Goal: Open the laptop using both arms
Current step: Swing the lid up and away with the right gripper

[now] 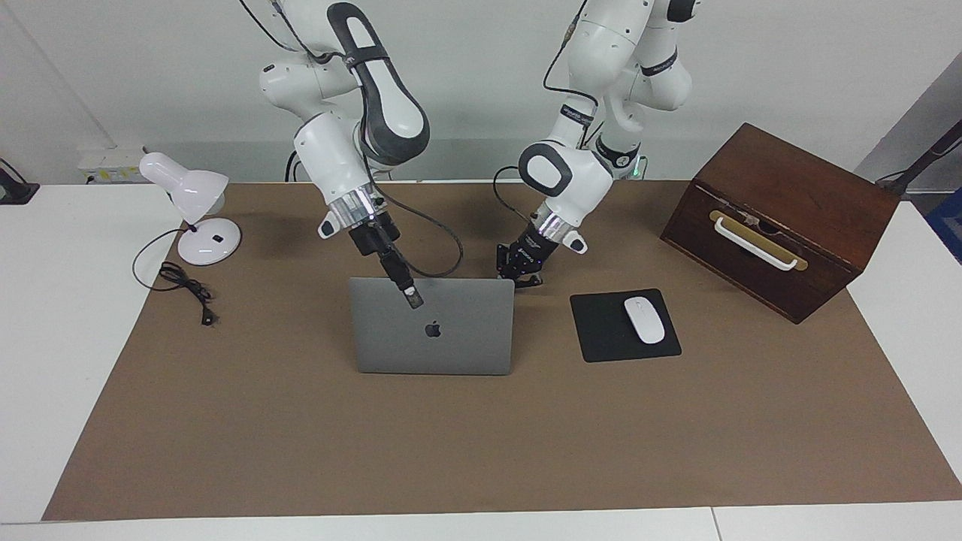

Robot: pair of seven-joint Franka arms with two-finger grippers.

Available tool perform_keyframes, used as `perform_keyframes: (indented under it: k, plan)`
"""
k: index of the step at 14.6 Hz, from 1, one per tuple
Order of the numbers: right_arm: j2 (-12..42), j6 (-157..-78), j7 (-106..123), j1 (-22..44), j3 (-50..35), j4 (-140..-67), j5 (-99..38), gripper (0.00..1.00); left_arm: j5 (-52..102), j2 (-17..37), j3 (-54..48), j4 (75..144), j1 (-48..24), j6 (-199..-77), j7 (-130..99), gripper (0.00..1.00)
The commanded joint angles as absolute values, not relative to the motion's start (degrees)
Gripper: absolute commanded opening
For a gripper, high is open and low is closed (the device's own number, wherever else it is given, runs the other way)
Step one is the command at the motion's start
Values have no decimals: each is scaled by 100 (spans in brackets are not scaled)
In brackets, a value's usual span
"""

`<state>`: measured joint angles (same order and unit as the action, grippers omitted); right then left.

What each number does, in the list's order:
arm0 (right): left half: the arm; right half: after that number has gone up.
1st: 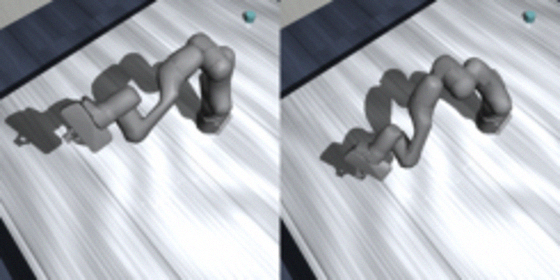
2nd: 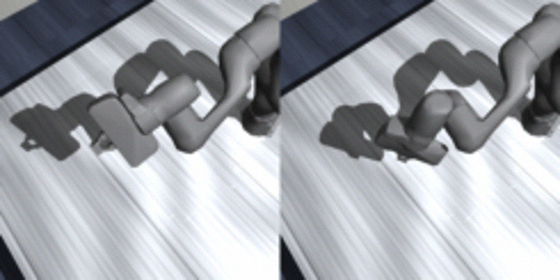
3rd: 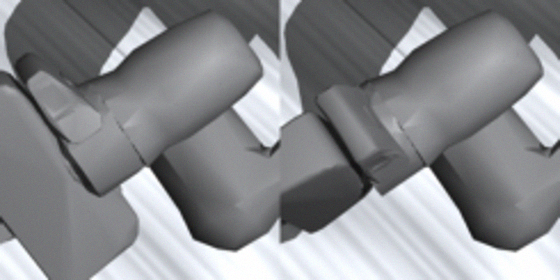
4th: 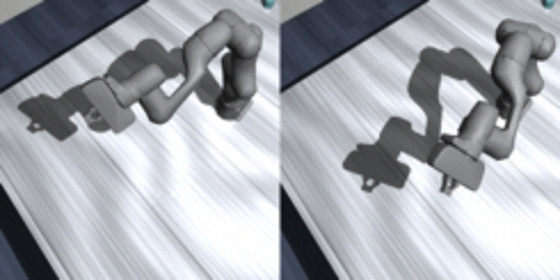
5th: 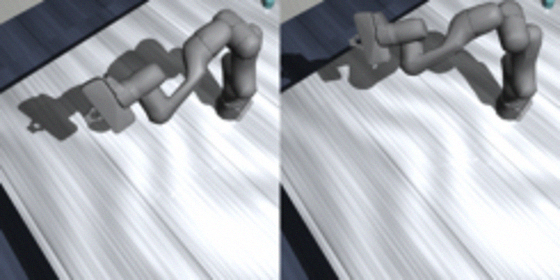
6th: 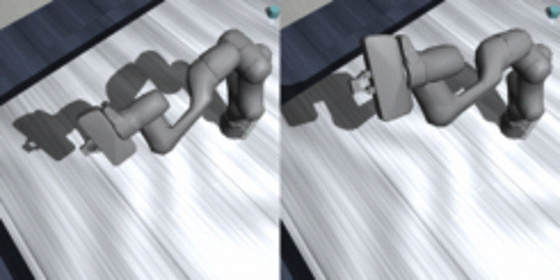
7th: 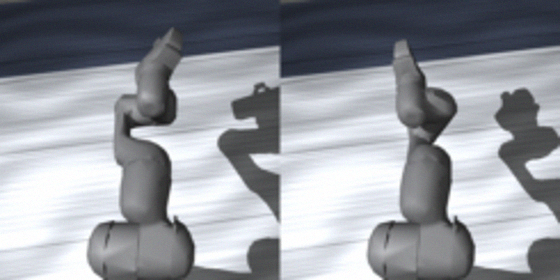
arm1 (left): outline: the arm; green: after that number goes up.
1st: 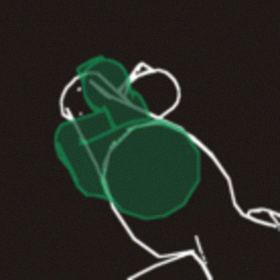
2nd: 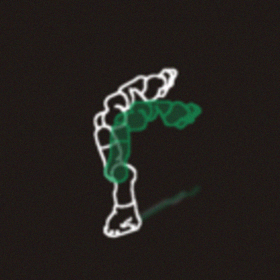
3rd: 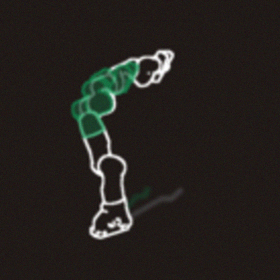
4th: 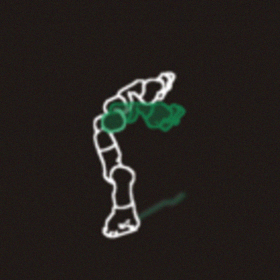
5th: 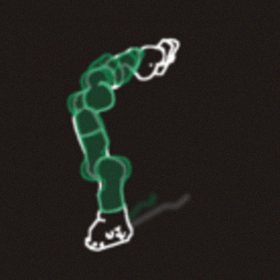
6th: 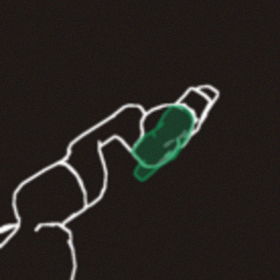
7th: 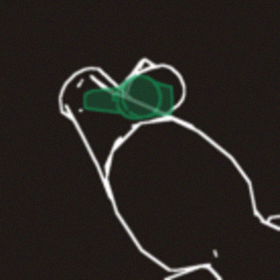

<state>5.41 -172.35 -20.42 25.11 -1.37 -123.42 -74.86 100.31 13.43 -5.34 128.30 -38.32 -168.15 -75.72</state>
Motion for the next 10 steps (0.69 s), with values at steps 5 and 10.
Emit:
perform_keyframes:
  k: [5,10]
  plan:
    - [782,-17034,-1775,2443,114,-11664,-7576,100,10178,1723,-475,12709,-3885,-16928,-7383,0]
    - [993,-16682,-1784,2443,404,-11233,-7515,100,10178,1723,-475,12709,-3885,-16928,-7383,0]
